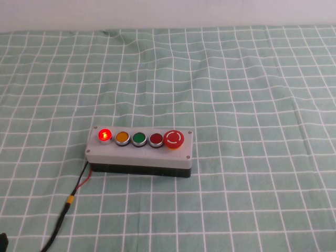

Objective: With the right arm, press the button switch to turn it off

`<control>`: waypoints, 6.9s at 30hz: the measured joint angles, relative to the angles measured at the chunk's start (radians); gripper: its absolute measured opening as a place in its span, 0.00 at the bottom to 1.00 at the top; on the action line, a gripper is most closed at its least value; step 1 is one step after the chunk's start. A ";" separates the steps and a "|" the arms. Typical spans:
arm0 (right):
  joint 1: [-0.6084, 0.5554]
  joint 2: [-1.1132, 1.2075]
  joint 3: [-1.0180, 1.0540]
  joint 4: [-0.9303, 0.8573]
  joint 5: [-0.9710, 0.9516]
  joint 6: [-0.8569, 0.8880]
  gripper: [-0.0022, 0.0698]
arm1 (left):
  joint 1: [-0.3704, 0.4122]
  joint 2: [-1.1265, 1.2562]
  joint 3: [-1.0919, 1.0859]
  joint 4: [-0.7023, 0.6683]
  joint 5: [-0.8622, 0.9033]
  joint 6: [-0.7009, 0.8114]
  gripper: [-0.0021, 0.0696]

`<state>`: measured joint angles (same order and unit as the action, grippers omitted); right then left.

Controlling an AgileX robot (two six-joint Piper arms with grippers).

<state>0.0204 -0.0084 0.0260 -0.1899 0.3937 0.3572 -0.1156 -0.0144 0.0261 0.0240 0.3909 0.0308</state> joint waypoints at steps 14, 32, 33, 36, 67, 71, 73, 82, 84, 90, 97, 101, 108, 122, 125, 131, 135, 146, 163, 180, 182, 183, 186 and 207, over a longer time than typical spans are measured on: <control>0.000 0.000 0.000 0.001 0.000 0.000 0.01 | 0.000 0.000 0.000 0.000 0.000 0.000 0.02; 0.000 0.000 0.000 0.001 -0.089 -0.002 0.01 | 0.000 0.000 0.000 0.000 0.000 0.000 0.02; 0.000 0.000 0.000 0.001 -0.116 -0.002 0.01 | 0.000 0.000 0.000 0.000 0.000 0.000 0.02; 0.000 0.000 0.000 0.001 -0.213 -0.002 0.01 | 0.000 0.000 0.000 0.000 0.000 0.000 0.02; 0.000 -0.005 -0.300 -0.006 -0.932 -0.002 0.01 | 0.000 0.000 0.000 0.000 0.000 0.000 0.02; 0.000 0.041 -0.488 -0.006 -0.687 -0.002 0.01 | 0.000 0.000 0.000 0.000 0.000 0.000 0.02; 0.000 0.106 -0.573 -0.006 -0.539 -0.002 0.01 | 0.000 0.000 0.000 0.000 0.000 0.000 0.02; -0.001 0.488 -0.853 0.160 0.124 -0.052 0.01 | 0.000 0.000 0.000 0.000 0.000 0.000 0.02; -0.001 0.572 -0.897 0.248 0.231 -0.141 0.01 | 0.000 0.000 0.000 0.000 0.000 0.000 0.02; -0.001 0.824 -0.974 0.718 0.429 -0.587 0.01 | 0.000 0.000 0.000 0.000 0.000 0.000 0.02; 0.007 1.041 -1.014 1.117 0.475 -0.950 0.01 | 0.000 0.000 0.000 0.000 0.000 0.000 0.02; 0.077 1.140 -1.081 1.119 0.469 -0.973 0.01 | 0.000 0.000 0.000 0.000 0.000 0.000 0.02; 0.347 1.297 -1.279 0.910 0.414 -0.874 0.01 | 0.000 0.000 0.000 0.000 0.000 0.000 0.02; 0.778 1.735 -1.727 0.337 0.497 -0.446 0.01 | 0.000 0.000 0.000 0.000 0.000 0.000 0.02; 0.800 1.829 -1.829 0.337 0.503 -0.444 0.01 | 0.000 0.000 0.000 0.000 0.000 0.000 0.02; 0.818 2.029 -2.044 0.337 0.536 -0.442 0.01 | 0.000 0.000 0.000 0.000 0.000 0.000 0.02; 0.818 2.130 -2.169 0.337 0.548 -0.442 0.01 | 0.000 0.000 0.000 0.000 0.000 0.000 0.02; 0.818 2.311 -2.305 0.337 0.560 -0.442 0.01 | 0.000 0.000 0.000 0.000 0.000 0.000 0.02; 0.818 2.311 -2.445 0.272 0.670 -0.420 0.01 | 0.000 0.000 0.000 0.000 0.000 0.000 0.02; 0.780 1.881 -2.415 0.044 0.867 -0.371 0.01 | 0.000 0.000 0.000 0.000 0.000 0.000 0.02; 0.780 1.826 -2.345 0.044 0.859 -0.371 0.01 | 0.000 0.000 0.000 0.000 0.000 0.000 0.02; 0.780 1.802 -2.310 0.042 0.852 -0.371 0.01 | 0.000 0.000 0.000 0.000 0.000 0.000 0.02; 0.780 1.708 -2.153 0.039 0.798 -0.357 0.01 | 0.000 0.000 0.000 0.000 0.000 0.000 0.02; 0.780 0.837 -0.946 0.038 0.432 -0.133 0.01 | 0.000 0.000 0.000 0.000 0.000 0.000 0.02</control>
<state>0.8005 0.8285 -0.9198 -0.1516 0.8257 0.2244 -0.1156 -0.0144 0.0261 0.0240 0.3909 0.0308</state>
